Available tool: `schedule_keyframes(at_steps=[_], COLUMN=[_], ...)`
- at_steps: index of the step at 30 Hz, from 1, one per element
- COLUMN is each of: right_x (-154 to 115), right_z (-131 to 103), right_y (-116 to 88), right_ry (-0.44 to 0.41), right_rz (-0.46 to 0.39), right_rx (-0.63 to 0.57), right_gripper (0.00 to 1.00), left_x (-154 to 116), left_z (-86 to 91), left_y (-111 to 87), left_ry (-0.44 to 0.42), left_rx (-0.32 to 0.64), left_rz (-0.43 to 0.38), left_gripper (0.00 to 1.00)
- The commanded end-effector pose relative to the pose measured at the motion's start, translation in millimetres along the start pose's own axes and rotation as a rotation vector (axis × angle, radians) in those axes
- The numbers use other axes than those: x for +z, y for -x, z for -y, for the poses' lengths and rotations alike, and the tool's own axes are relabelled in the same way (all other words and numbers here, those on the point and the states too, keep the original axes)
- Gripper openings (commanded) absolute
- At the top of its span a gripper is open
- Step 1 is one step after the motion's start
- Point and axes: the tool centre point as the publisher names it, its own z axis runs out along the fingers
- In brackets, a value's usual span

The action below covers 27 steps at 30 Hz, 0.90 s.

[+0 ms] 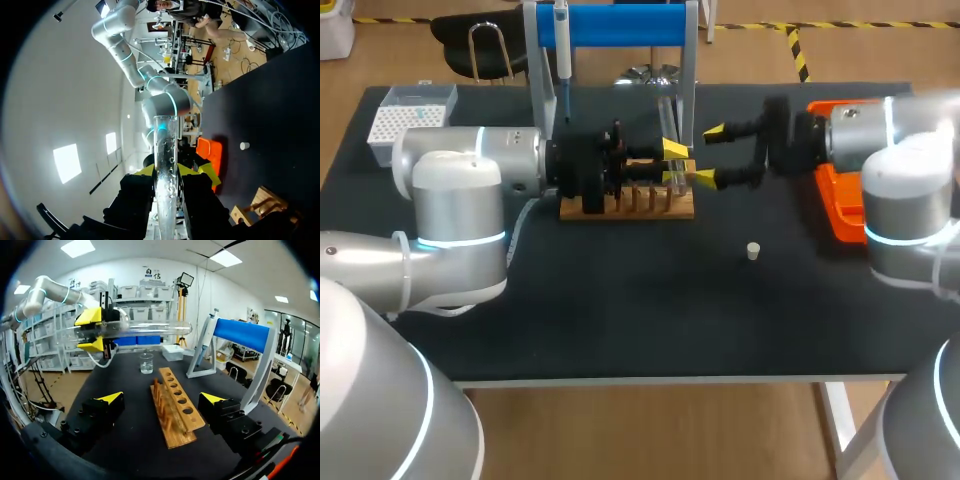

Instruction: Invert the test tube, pick up the pipette, mount the tip to pipette, aspirate from beaker and dispense into the tube, eject the tip, return the pipette, and cap with the stopper.

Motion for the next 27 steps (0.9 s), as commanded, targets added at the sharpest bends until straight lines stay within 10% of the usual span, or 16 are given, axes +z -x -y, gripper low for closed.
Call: schedule_keyframes(at_steps=[1, 27], right_x=[13.9, 46.5], right_z=[7.3, 36.6], right_y=[-3.2, 9.8], right_ry=[0.011, -0.079], right_rz=[0.077, 0.202], right_rx=[-0.018, 0.017], right_gripper=[1.0, 1.0], left_x=[0.8, 0.8], left_z=[0.4, 0.4], left_y=[-0.5, -0.5], left_ry=[0.003, 0.003], left_rx=[0.003, 0.003], left_rz=[0.003, 0.003], left_gripper=[0.0, 0.0])
